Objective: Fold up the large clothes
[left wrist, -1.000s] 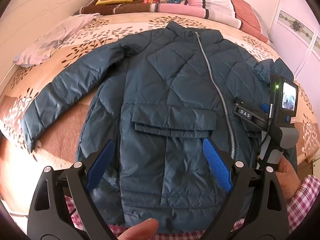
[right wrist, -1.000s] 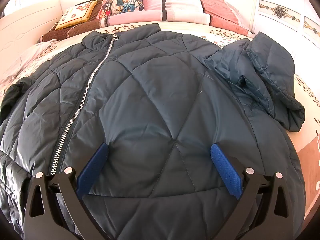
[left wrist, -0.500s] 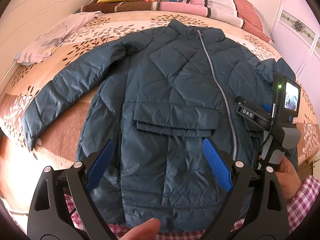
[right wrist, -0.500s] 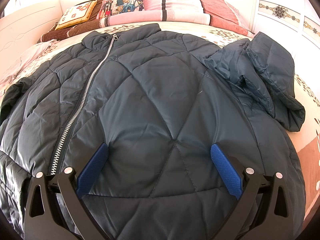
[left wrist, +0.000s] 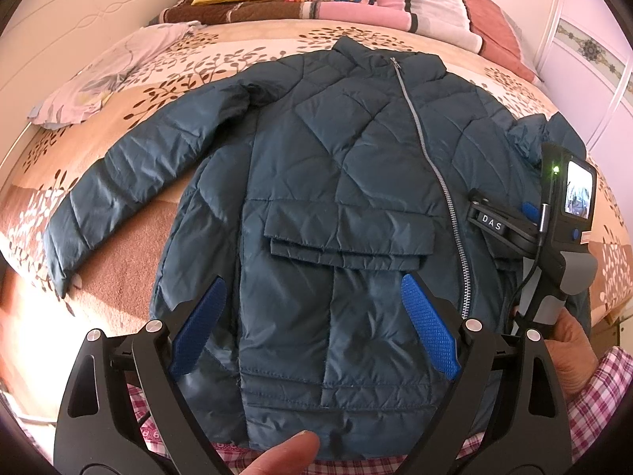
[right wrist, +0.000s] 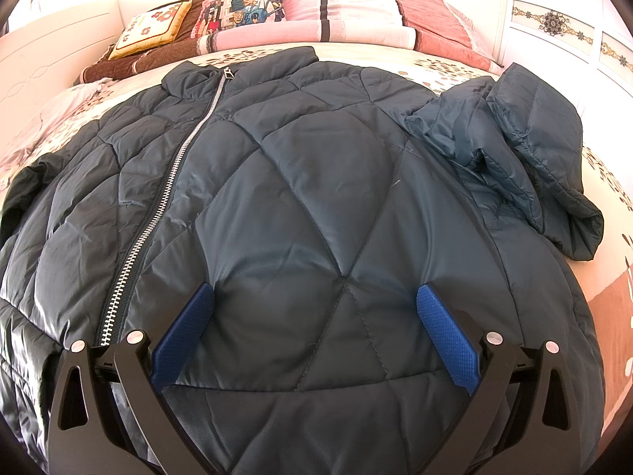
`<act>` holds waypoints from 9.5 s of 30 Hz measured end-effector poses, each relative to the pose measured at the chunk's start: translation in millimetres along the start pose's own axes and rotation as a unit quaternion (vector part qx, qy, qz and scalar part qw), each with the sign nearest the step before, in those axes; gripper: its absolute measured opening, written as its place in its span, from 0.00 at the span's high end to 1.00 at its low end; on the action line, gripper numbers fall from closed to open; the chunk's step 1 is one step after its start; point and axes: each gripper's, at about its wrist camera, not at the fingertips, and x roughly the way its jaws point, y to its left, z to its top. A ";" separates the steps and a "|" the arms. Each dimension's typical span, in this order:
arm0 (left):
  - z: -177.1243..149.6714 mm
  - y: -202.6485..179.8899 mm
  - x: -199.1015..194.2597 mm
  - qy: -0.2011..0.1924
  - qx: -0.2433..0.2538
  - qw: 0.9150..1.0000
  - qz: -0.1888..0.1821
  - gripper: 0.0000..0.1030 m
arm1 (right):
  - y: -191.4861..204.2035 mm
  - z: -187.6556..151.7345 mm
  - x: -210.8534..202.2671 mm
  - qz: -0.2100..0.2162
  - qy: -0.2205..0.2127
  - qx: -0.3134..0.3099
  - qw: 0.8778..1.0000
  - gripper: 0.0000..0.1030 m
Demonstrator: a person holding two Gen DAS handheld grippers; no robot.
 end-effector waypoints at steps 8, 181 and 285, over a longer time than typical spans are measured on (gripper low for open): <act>-4.1 2.8 2.0 0.002 0.001 1.000 0.001 0.13 | 0.0 0.0 0.0 0.000 0.000 0.000 1.000 0.05; 96.9 59.5 67.7 -0.006 -0.071 0.997 -0.039 0.13 | 57.8 117.5 -40.0 0.287 0.069 -0.050 0.954 0.43; 1.0 35.4 94.9 0.063 -0.019 0.997 0.031 0.10 | 12.6 -46.9 -86.5 0.161 0.187 -0.011 0.969 0.19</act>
